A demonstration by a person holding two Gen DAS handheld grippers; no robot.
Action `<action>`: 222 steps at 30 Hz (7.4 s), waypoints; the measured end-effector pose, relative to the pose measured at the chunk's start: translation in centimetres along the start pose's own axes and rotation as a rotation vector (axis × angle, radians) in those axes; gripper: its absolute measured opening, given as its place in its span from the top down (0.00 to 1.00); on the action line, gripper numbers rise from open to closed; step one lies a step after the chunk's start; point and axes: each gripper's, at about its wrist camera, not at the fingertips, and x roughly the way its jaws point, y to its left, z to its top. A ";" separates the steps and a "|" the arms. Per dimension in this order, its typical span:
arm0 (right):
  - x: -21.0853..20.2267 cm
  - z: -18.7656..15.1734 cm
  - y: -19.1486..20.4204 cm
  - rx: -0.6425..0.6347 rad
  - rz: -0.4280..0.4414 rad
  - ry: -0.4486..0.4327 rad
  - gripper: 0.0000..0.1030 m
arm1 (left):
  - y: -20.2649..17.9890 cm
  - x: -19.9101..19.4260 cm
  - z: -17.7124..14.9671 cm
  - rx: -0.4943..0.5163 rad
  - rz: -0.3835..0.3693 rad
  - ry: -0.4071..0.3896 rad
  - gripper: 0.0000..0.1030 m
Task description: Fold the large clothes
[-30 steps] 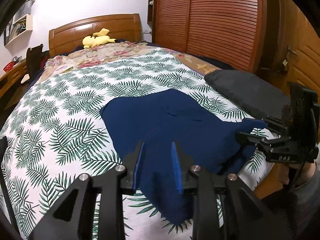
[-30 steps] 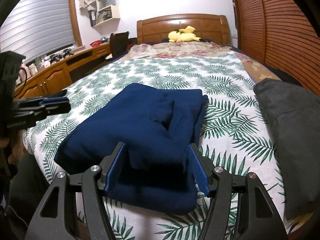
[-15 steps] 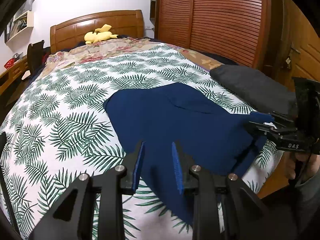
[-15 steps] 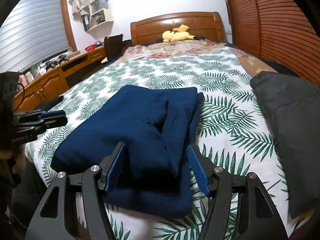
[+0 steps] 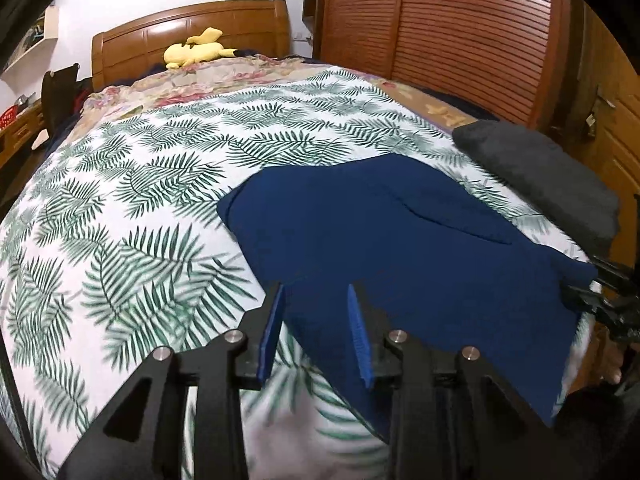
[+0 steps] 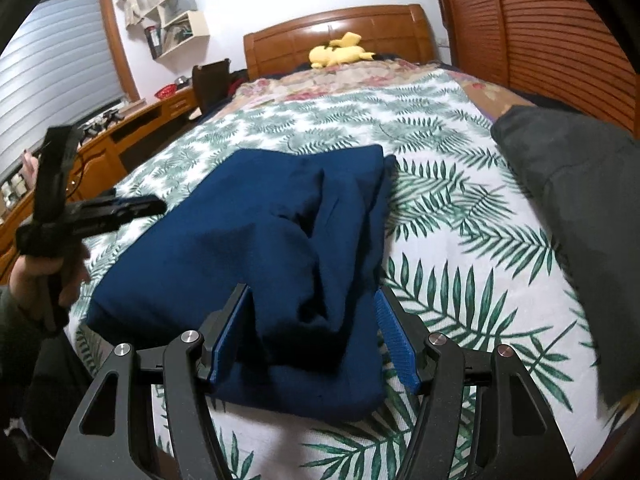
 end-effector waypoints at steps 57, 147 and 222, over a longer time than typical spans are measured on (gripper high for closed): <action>2.8 -0.9 -0.2 0.131 0.085 0.052 0.49 | 7.1 11.9 5.2 -0.168 -0.007 0.099 0.58; -20.7 6.5 -18.3 0.056 -0.529 -0.312 0.54 | -29.2 -0.7 18.2 0.338 -0.258 -0.201 0.77; -8.8 1.2 22.9 -0.091 -0.030 -0.311 0.14 | 3.0 -26.6 -11.0 -0.185 0.312 -0.327 0.67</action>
